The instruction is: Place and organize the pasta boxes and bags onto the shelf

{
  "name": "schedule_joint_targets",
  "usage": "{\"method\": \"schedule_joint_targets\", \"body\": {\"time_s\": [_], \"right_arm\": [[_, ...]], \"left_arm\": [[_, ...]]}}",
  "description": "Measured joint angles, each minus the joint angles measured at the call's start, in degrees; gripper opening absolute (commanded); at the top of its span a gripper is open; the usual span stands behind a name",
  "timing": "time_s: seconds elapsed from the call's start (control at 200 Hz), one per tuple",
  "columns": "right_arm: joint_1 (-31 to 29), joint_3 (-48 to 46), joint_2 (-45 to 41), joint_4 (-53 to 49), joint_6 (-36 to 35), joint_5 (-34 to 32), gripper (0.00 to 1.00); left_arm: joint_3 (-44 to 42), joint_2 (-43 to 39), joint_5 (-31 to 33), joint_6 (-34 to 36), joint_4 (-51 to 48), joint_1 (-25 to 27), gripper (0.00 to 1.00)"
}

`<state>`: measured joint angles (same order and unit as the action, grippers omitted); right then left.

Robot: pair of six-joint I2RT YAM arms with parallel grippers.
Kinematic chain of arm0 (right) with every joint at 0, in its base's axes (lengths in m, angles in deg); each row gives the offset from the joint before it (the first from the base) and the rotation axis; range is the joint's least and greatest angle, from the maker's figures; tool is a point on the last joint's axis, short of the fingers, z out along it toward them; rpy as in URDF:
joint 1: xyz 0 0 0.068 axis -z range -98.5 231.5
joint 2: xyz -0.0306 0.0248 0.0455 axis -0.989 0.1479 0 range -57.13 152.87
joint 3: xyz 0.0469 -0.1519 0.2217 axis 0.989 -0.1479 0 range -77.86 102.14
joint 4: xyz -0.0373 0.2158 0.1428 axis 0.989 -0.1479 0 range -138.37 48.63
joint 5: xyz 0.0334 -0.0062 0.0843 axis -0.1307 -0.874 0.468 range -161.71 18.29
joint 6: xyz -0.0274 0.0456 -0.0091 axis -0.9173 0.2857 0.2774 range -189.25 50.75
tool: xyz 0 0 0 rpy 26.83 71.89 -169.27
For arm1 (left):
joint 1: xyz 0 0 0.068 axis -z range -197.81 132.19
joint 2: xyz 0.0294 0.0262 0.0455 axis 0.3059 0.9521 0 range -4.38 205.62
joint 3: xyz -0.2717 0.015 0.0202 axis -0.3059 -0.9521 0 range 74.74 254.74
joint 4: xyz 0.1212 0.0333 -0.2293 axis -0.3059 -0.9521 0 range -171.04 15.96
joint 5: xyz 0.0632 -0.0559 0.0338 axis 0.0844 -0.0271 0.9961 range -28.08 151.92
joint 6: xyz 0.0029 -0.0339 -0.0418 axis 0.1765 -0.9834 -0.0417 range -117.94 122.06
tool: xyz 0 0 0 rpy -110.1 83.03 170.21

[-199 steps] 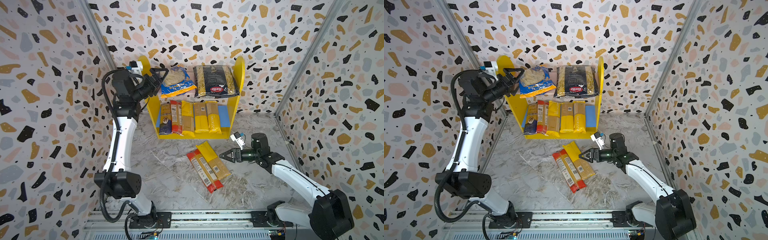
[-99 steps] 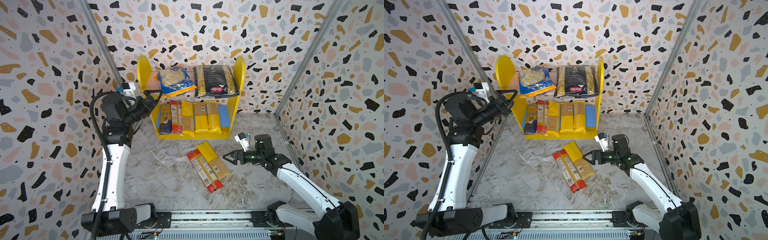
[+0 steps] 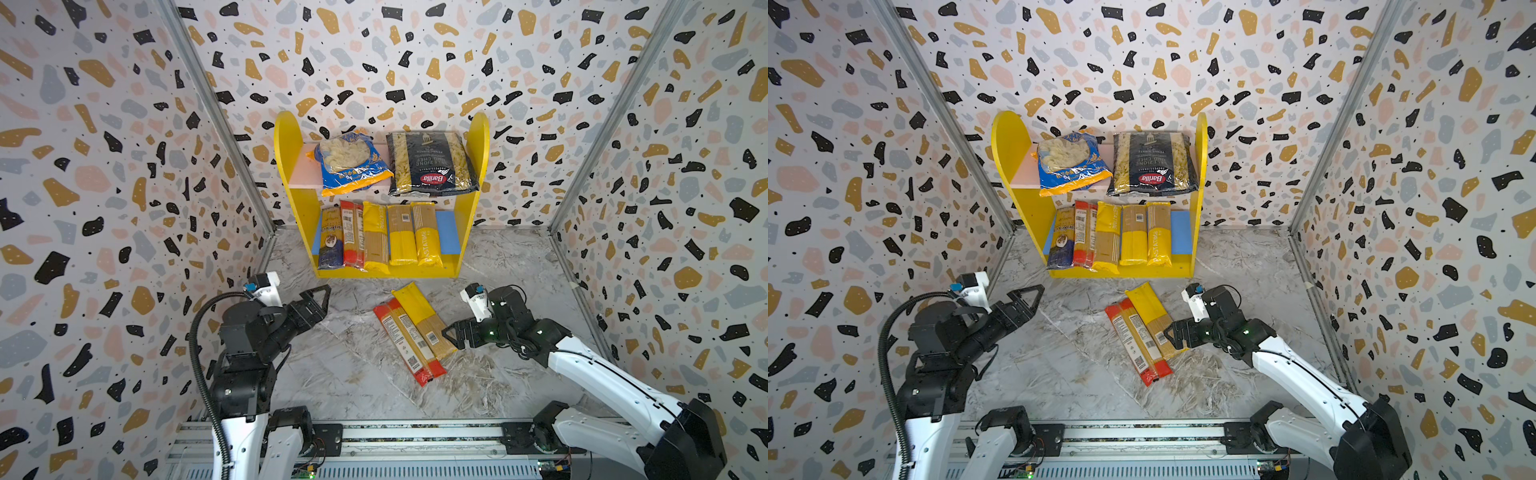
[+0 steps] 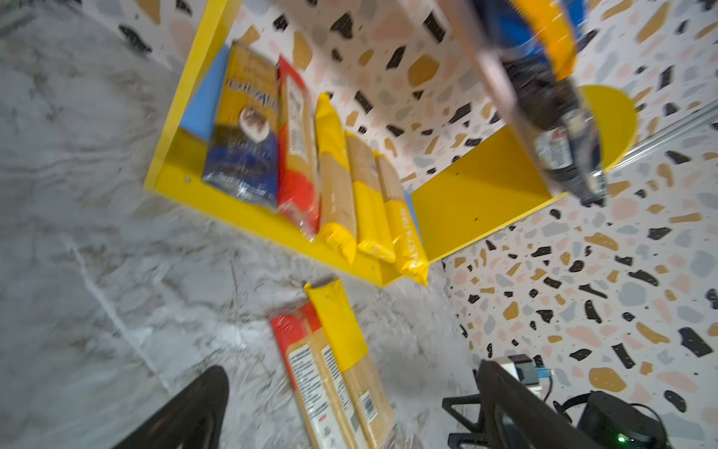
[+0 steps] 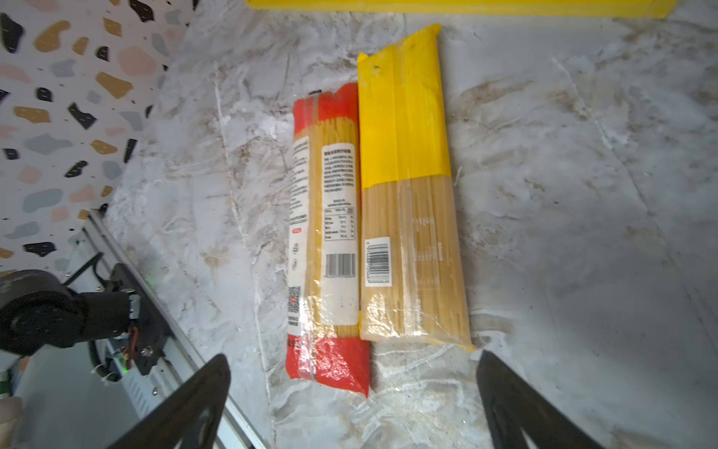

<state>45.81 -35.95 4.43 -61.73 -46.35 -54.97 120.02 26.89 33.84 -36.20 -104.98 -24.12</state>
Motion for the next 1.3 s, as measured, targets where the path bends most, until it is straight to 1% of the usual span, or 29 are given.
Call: {"method": "schedule_joint_targets", "body": {"time_s": [0.14,0.28,0.355,0.415,0.486,0.556,0.686,0.776,0.846,0.976,1.041,1.116,1.301], "right_arm": [[-2.05,-1.77,1.75,0.9,0.39,-3.61,1.0],[-3.04,-2.86,3.78,1.6,0.79,-6.12,0.97],[-3.04,-2.99,5.27,2.12,0.98,-7.3,0.97],[-3.04,-2.99,6.38,2.73,1.05,-7.78,0.97],[-3.04,-2.99,7.67,3.5,1.05,-8.35,0.97],[-3.04,-2.99,8.83,4.13,1.03,-8.63,0.97],[-3.04,-2.97,10.75,5.16,0.76,-8.85,0.97],[-3.04,-2.97,12.09,6.05,0.35,-8.92,0.97],[-3.04,-2.97,13.11,6.64,-0.02,-9.07,0.97],[-3.04,-2.97,15.02,7.82,-0.5,-9.31,0.98],[-3.04,-2.97,16.0,8.61,-0.76,-9.35,0.98],[-3.26,-2.95,16.98,9.09,-1.2,-9.53,0.99],[-5.46,-0.46,20.15,9.4,-1.88,-11.06,1.0]], "left_arm": [[-5.84,-2.95,0.39,0.22,-2.01,0.39,1.0],[-9.22,-4.63,0.39,1.18,-1.9,1.31,1.0],[-10.82,-4.22,1.18,1.7,-1.9,2.93,1.0],[-11.45,-3.48,2.47,1.88,-1.88,5.18,1.0],[-11.85,-2.45,4.52,1.68,-0.83,8.9,1.0],[-11.93,-1.01,7.26,1.16,0.92,13.7,1.0],[-11.96,3.28,14.34,-0.42,5.18,24.92,1.0],[-11.89,7.21,20.76,-1.03,7.39,32.65,1.0],[-11.58,10.88,27.17,-1.16,8.26,38.84,1.0],[-10.58,17.99,37.38,-0.68,9.7,47.89,1.0],[-10.51,20.85,41.05,-0.44,10.95,50.99,1.0],[-10.51,23.1,43.85,-0.33,12.28,53.09,1.0],[-10.8,24.06,47.04,-0.48,16.04,54.45,1.0]]}}
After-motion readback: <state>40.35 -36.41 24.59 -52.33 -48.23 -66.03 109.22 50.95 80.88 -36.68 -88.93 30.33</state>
